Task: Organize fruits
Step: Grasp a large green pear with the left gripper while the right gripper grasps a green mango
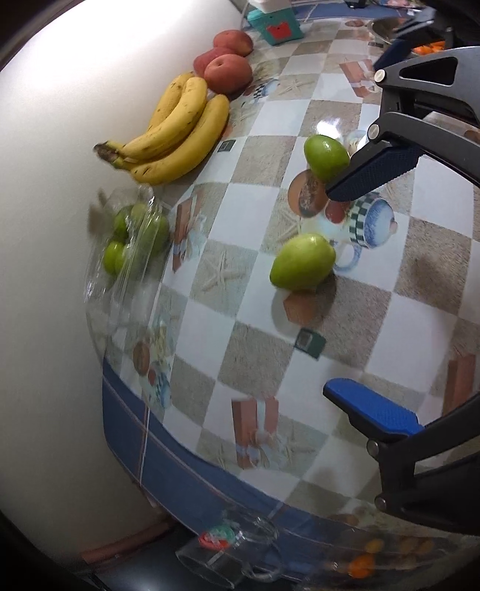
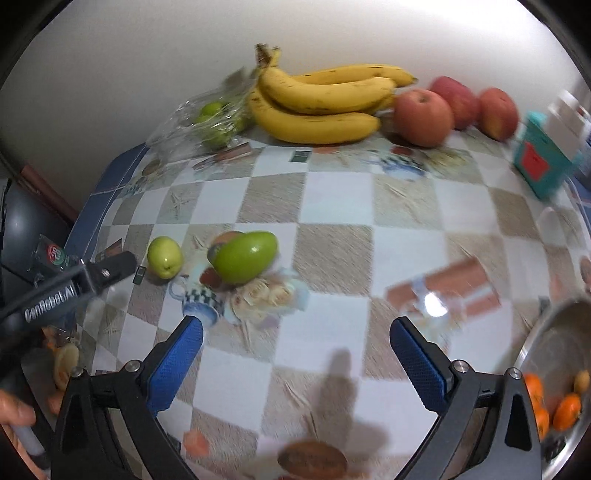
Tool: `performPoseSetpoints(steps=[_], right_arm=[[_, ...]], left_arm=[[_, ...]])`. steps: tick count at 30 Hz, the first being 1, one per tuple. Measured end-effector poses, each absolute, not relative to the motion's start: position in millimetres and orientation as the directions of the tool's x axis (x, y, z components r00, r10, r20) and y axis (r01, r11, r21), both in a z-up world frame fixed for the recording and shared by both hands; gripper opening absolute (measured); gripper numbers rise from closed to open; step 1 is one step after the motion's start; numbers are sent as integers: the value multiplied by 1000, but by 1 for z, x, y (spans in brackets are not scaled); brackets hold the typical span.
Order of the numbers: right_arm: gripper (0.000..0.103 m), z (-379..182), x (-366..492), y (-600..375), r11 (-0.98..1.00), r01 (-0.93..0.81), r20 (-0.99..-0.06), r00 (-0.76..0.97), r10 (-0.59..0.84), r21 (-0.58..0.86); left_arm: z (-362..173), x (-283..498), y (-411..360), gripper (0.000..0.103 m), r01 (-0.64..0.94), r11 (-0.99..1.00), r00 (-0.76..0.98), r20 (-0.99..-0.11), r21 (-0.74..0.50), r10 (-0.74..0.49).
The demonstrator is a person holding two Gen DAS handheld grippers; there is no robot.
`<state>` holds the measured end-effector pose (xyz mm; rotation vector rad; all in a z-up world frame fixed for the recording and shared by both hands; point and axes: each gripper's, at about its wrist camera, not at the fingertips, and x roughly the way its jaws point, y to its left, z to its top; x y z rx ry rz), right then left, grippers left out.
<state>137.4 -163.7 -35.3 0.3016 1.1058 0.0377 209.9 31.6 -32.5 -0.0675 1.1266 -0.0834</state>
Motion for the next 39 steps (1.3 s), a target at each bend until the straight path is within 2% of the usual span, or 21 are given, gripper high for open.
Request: performPoseSetpoints(steps=[3, 6, 12, 14, 15, 18, 20, 22, 25, 27, 39], right_arm=[[100, -43, 154, -154, 974, 73, -883, 440, 160, 213], [95, -52, 166, -144, 985, 26, -891, 431, 144, 172], [94, -64, 185, -126, 988, -39, -894, 423, 151, 149], [90, -66, 192, -120, 988, -62, -892, 425, 154, 141], [86, -68, 196, -118, 989, -66, -894, 422, 148, 132], [85, -73, 204, -115, 990, -70, -899, 415, 141, 123], [84, -75, 208, -115, 989, -68, -898, 415, 148, 132], [72, -76, 211, -114, 990, -72, -895, 422, 144, 125], [63, -74, 215, -115, 985, -72, -890, 422, 173, 158], [58, -74, 218, -115, 981, -68, -886, 421, 195, 183], [57, -61, 193, -127, 980, -14, -882, 433, 187, 201]], left_arm=[[-42, 214, 27, 96, 40, 993, 403, -907, -113, -119], [-46, 219, 27, 93, 25, 989, 391, -909, -145, -143], [-53, 233, 20, 88, 31, 988, 383, -911, -154, -154], [-55, 236, 21, 87, 17, 987, 381, -911, -162, -156], [-56, 238, 21, 84, 13, 986, 381, -911, -164, -157], [-62, 243, 19, 79, 13, 988, 369, -918, -153, -147], [-67, 246, 19, 72, 4, 988, 363, -920, -155, -146], [-71, 246, 21, 57, -6, 986, 354, -923, -165, -152], [-76, 248, 24, 46, -17, 977, 341, -920, -214, -196], [-77, 248, 25, 46, -16, 976, 344, -918, -215, -197], [-72, 230, 22, 46, -43, 975, 334, -923, -219, -192]])
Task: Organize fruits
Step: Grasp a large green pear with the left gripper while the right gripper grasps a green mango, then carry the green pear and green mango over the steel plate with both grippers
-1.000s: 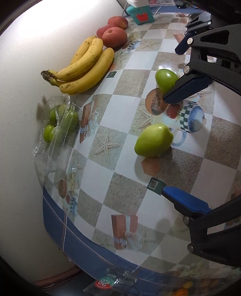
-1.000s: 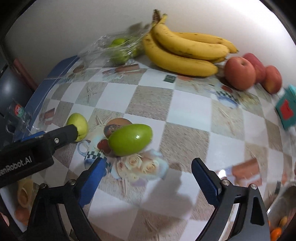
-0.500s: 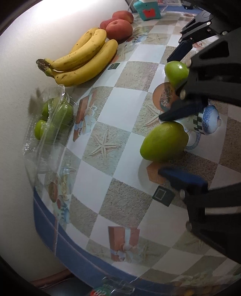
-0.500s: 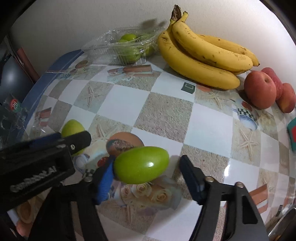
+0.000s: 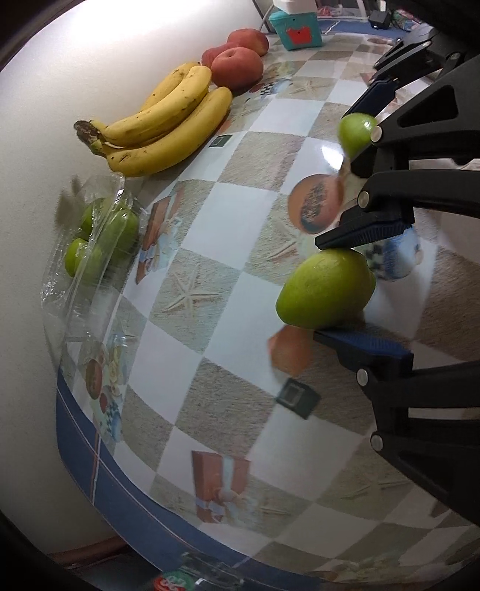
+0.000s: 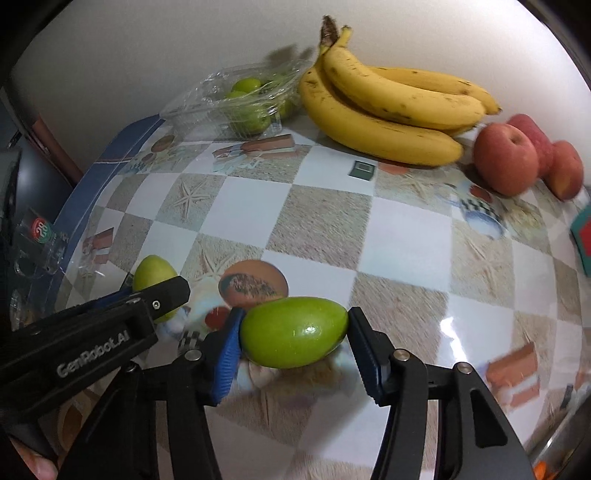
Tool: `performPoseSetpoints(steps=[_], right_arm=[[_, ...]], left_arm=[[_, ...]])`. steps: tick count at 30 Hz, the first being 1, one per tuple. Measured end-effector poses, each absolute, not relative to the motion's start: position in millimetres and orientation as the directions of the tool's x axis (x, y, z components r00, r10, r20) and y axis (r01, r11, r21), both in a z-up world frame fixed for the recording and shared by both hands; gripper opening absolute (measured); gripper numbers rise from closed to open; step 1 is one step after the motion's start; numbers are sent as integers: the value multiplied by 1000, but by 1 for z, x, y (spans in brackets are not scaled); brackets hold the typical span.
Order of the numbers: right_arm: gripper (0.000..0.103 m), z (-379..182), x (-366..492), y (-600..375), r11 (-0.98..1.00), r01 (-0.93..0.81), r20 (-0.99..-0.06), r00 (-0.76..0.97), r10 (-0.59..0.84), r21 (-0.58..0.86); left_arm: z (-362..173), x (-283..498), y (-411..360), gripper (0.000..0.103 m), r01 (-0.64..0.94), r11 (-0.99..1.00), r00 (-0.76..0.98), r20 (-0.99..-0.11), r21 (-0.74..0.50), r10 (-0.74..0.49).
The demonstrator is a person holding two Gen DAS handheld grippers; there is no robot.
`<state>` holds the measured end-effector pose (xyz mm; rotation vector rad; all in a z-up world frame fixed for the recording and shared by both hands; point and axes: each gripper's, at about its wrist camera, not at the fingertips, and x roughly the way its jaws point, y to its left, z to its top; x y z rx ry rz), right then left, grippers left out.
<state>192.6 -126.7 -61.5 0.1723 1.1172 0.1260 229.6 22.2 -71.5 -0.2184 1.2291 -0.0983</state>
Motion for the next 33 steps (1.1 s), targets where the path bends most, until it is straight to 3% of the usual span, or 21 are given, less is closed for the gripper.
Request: performPoseSetpoints(steps=[5, 15, 33], right_arm=[[57, -48, 162, -142, 975, 32, -884, 429, 187, 222], [57, -13, 104, -166, 965, 117, -872, 463, 157, 235], [57, 6, 23, -212, 938, 261, -871, 485, 78, 229]], left_arm=[[-66, 213, 15, 46, -62, 965, 295, -928, -256, -227], [-33, 168, -14, 46, -19, 974, 316, -926, -224, -207], [-22, 117, -32, 46, -6, 979, 304, -933, -202, -191]])
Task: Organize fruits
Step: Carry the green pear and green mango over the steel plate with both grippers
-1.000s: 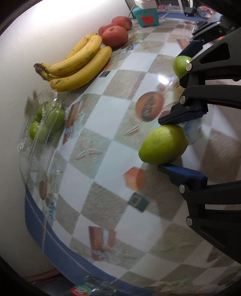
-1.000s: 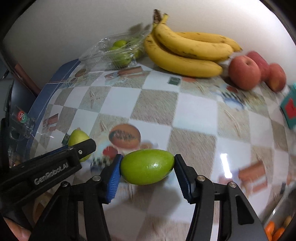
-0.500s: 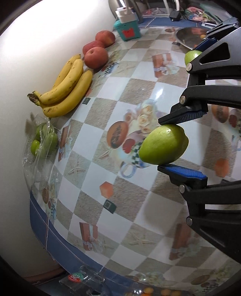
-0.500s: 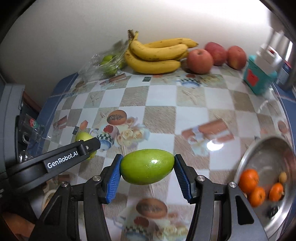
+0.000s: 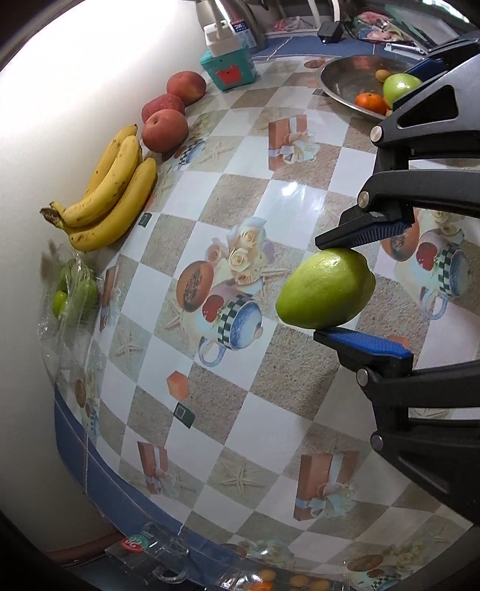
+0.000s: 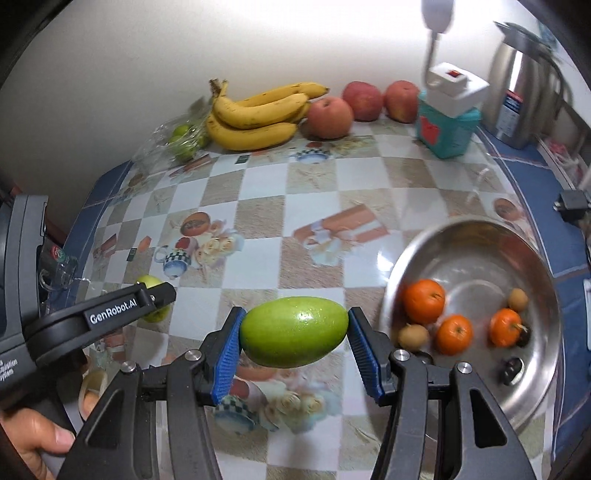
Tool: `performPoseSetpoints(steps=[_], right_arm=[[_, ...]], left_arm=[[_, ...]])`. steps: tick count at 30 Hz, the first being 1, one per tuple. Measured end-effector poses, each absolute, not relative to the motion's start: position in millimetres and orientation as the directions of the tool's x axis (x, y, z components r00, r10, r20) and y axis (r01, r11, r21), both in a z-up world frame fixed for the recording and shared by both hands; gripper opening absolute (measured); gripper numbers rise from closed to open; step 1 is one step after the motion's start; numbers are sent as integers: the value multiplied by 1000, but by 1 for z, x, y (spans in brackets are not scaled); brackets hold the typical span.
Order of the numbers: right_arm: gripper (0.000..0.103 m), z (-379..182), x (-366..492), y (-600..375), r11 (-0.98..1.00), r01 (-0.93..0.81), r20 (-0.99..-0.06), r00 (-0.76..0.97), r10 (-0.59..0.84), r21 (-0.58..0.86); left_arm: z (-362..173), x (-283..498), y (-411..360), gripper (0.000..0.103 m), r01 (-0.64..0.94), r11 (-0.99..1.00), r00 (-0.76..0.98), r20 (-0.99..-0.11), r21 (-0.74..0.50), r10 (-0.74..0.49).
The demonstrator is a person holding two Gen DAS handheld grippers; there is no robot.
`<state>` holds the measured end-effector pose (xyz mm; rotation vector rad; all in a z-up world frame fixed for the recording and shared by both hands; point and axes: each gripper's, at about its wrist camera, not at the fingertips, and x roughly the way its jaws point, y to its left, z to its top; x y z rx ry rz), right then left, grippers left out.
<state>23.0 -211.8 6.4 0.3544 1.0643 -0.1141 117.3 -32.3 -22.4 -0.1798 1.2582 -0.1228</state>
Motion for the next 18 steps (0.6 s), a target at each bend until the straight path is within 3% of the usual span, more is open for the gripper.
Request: performPoseSetpoints(steps=[18], right_arm=[[57, 5, 2, -248, 926, 299, -874, 482, 63, 232]], left_arm=[[-11, 105, -76, 46, 68, 980, 315, -928, -188, -200]])
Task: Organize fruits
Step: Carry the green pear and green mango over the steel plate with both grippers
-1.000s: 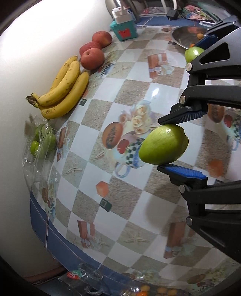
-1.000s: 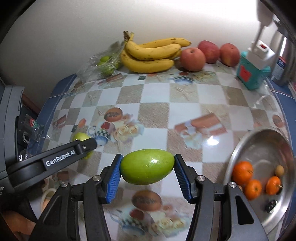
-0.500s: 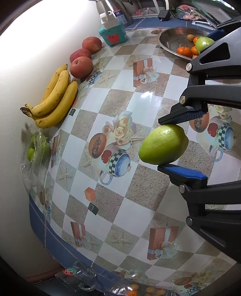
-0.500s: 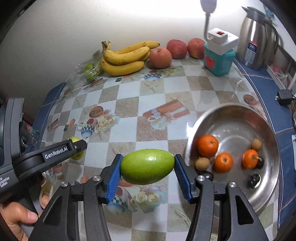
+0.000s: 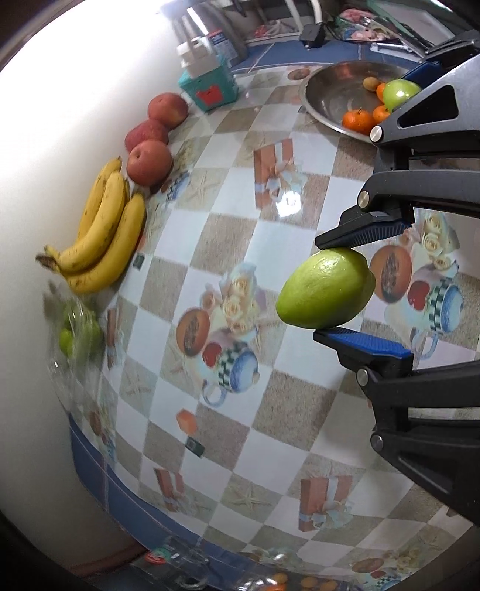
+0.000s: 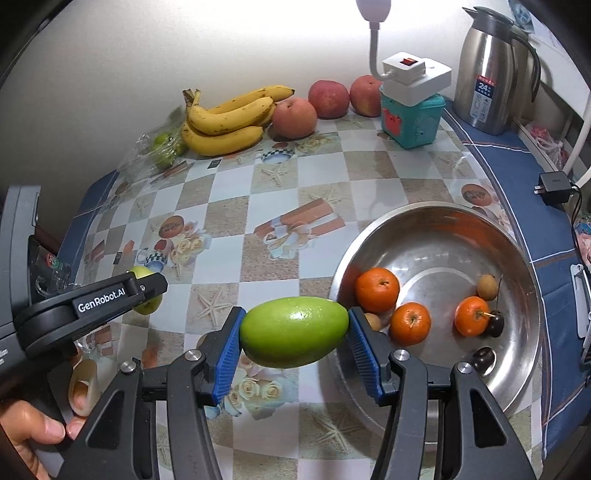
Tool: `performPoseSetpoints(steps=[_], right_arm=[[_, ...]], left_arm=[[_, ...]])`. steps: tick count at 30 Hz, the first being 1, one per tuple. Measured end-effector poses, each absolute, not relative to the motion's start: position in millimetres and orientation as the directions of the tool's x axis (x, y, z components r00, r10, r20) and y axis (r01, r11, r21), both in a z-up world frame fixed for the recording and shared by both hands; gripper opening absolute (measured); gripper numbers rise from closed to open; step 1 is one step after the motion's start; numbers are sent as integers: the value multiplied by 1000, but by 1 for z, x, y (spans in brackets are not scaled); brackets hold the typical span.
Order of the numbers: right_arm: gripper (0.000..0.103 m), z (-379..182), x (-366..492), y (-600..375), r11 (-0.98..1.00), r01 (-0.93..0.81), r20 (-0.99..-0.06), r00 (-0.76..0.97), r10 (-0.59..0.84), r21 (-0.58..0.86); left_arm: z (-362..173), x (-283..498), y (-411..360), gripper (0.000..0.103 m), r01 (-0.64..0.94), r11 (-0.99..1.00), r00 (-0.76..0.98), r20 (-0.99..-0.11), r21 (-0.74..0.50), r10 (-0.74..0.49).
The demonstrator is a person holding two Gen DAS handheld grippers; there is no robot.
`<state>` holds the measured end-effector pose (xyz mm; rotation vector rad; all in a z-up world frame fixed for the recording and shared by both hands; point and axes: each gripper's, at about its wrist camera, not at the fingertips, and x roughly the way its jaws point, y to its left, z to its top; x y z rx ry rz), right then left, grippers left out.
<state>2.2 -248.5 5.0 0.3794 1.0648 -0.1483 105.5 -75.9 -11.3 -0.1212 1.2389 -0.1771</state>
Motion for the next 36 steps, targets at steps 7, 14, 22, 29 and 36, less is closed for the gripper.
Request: performPoseSetpoints(steps=[7, 14, 22, 29, 36], right_arm=[[58, -2, -4, -279, 895, 372, -884, 465, 49, 245], [58, -12, -15, -319, 845, 471, -897, 442, 22, 253], [58, -17, -27, -357, 786, 544, -888, 460, 14, 294], [58, -18, -29, -375, 763, 561, -864, 504, -6, 322], [58, -23, -25, -384, 765, 563, -853, 521, -34, 313]], left_arm=[[-5, 96, -104, 46, 147, 971, 311, -923, -189, -227], [-1, 80, -143, 46, 263, 950, 301, -921, -168, -246], [-2, 64, -189, 46, 381, 913, 291, -918, -149, -271], [-5, 57, -220, 46, 457, 881, 292, -914, -126, -282], [-5, 57, -245, 46, 530, 843, 312, -905, -88, -290]])
